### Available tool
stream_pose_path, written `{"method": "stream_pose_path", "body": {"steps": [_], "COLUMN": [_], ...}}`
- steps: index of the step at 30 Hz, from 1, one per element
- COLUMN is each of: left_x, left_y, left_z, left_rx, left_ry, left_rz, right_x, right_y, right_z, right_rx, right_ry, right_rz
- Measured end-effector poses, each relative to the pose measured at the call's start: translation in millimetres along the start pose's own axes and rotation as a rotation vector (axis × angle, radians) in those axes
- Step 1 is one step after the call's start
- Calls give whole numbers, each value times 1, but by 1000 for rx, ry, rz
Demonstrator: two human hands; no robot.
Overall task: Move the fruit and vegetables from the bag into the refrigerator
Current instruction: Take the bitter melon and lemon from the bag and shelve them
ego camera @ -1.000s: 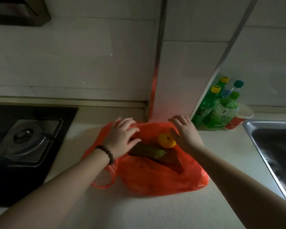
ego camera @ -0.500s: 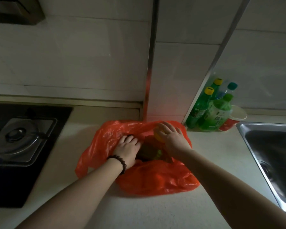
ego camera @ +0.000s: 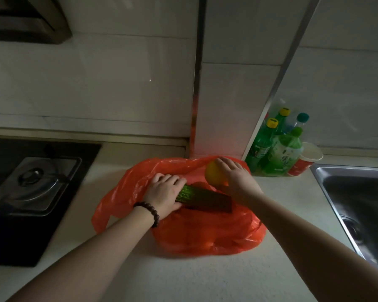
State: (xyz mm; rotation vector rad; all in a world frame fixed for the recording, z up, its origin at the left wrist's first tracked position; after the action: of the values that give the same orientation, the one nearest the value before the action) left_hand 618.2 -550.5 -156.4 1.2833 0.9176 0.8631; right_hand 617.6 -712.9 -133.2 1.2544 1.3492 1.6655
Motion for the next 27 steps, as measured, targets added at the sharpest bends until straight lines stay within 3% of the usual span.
{"method": "stream_pose_path", "body": {"steps": [4,8,18,22,27], "left_x": [9,13,35,42,44], "left_y": [11,13,24,29,47], "left_z": [-1,-4,-16,-14,-10], "left_rx": [26,67,88,74,68], "left_ry": [94,136,177,231,388], "left_rz": [22,-25,-266,-444,-839], "right_x": [-2,-2,-41,-43,-32], "right_y": [24,41,59,60,56], "right_z": [-21,-49,-102,-112,-115], "right_rx": [-86,-128,-242,-261,-252], "right_ry": [-22,-49,-248,-263,-236], "right_rz": [56,-38,167,179,194]}}
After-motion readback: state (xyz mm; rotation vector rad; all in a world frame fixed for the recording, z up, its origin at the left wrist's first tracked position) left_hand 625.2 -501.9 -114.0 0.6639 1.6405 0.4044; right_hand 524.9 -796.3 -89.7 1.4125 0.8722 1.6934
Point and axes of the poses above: each hand's wrist, its own z-axis towards the middle knuckle, its own y-axis out of the back of the hand, x = y × z, the point moved 10 cm from there along z, towards the middle knuckle, and after that the axes turned 13 degrees about y, right-handed, at the moved point
